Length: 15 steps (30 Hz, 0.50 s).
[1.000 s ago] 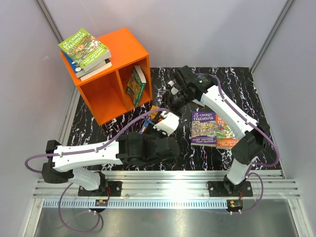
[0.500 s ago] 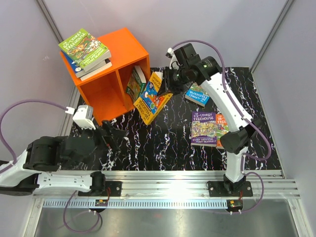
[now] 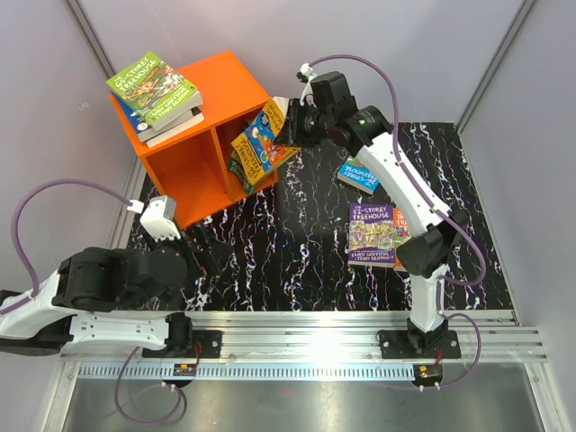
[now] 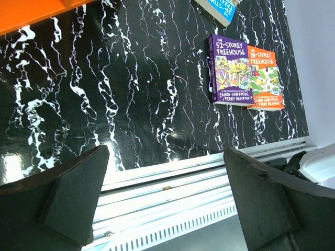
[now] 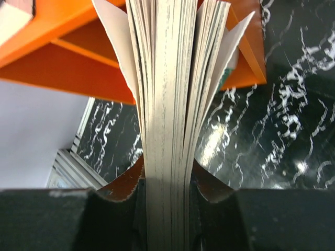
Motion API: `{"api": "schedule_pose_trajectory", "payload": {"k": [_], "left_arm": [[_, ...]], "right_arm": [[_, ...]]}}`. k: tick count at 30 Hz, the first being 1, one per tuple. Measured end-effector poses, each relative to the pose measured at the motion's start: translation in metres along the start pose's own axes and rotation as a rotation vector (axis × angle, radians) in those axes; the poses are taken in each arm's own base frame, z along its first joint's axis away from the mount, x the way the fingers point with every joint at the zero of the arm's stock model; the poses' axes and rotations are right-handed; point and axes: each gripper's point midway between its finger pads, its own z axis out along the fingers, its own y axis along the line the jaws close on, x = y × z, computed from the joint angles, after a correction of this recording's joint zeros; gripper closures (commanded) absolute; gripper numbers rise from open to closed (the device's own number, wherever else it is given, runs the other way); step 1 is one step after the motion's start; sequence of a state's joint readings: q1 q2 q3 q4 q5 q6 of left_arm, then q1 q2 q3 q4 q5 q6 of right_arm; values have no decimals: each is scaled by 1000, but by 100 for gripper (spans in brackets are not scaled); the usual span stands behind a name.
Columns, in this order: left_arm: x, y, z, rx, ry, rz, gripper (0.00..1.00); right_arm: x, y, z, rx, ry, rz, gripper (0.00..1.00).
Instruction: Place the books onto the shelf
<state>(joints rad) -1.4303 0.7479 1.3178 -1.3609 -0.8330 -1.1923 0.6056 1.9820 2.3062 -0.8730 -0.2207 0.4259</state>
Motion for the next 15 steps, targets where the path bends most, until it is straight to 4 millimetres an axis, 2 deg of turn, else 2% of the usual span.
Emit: {"api": "schedule_pose_trajectory", "payload": {"k": [4, 9, 12, 15], "left_arm": [[2, -2, 0, 0, 8, -24, 1], [5, -5, 0, 6, 25, -57, 1], [7, -6, -1, 10, 37, -74, 1], [8, -7, -1, 12, 43, -85, 1]], "right_arm": [[-4, 0, 24, -6, -24, 12, 100], [5, -17, 59, 57, -17, 32, 100], [13, -24, 70, 103, -12, 29, 100], [16, -18, 75, 123, -33, 15, 100]]}}
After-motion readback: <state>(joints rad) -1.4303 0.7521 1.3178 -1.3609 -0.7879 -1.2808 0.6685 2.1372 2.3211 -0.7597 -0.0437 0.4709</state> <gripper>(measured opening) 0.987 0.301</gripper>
